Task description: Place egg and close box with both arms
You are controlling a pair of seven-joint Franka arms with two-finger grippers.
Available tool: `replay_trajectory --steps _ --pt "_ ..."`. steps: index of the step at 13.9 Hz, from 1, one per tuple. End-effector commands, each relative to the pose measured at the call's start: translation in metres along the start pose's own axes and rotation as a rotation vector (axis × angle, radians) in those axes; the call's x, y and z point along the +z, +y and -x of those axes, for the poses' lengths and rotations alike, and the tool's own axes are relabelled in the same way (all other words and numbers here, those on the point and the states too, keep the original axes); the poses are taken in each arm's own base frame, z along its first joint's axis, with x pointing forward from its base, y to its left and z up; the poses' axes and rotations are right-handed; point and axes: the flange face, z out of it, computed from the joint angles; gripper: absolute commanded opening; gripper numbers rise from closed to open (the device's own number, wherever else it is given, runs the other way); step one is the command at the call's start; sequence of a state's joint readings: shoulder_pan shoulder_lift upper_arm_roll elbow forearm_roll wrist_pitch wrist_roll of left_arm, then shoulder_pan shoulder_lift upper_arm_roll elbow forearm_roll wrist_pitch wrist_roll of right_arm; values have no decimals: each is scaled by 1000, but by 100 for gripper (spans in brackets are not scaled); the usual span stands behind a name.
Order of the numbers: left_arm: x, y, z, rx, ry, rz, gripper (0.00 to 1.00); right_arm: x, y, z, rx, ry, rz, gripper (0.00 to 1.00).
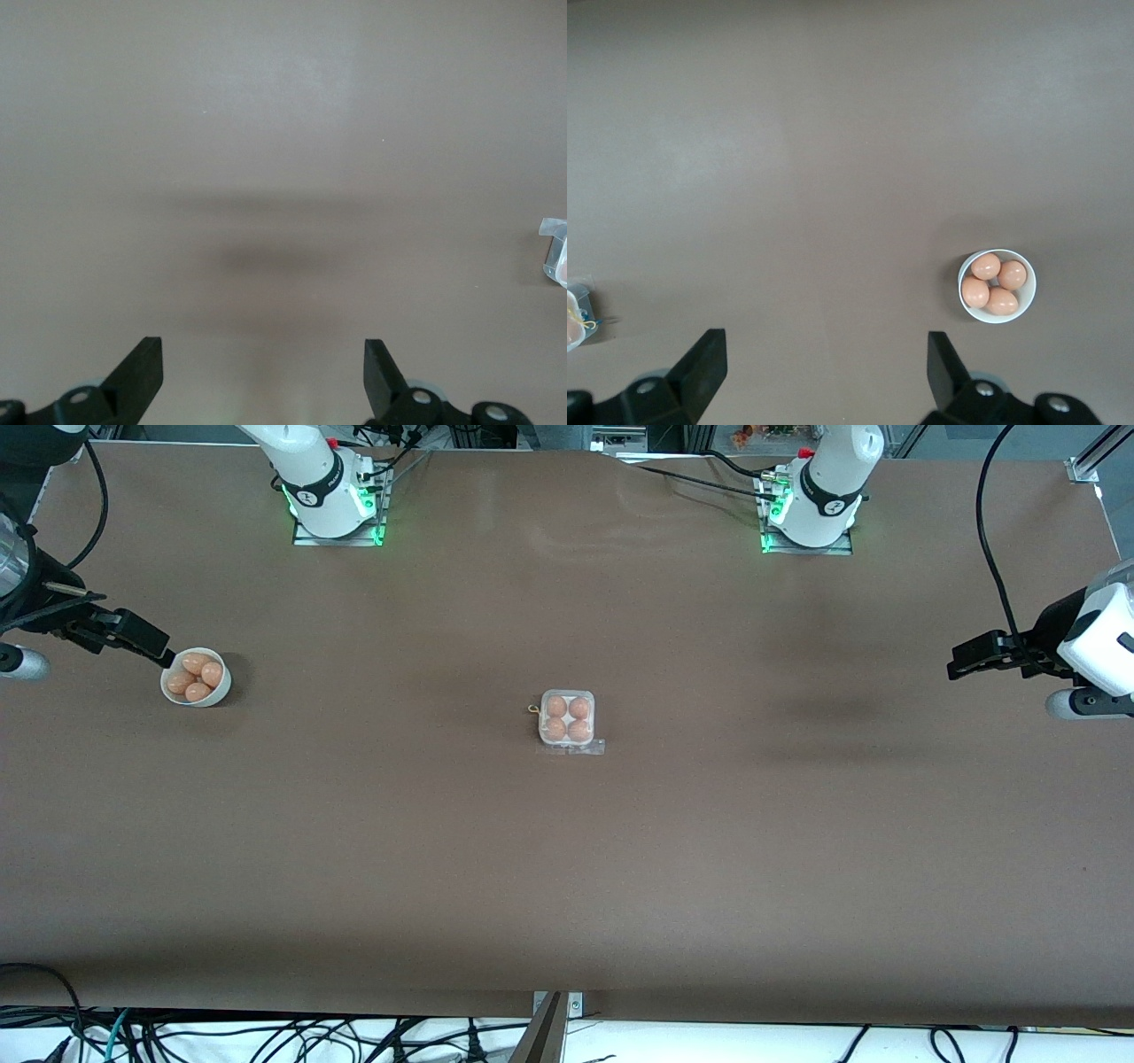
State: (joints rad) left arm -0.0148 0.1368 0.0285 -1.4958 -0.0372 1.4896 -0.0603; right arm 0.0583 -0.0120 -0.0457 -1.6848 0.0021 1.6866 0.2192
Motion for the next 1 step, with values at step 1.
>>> replay_trajectory --steps 1 --pt "-6 2 5 15 12 22 100 -5 2 0 -9 -6 -15 100"
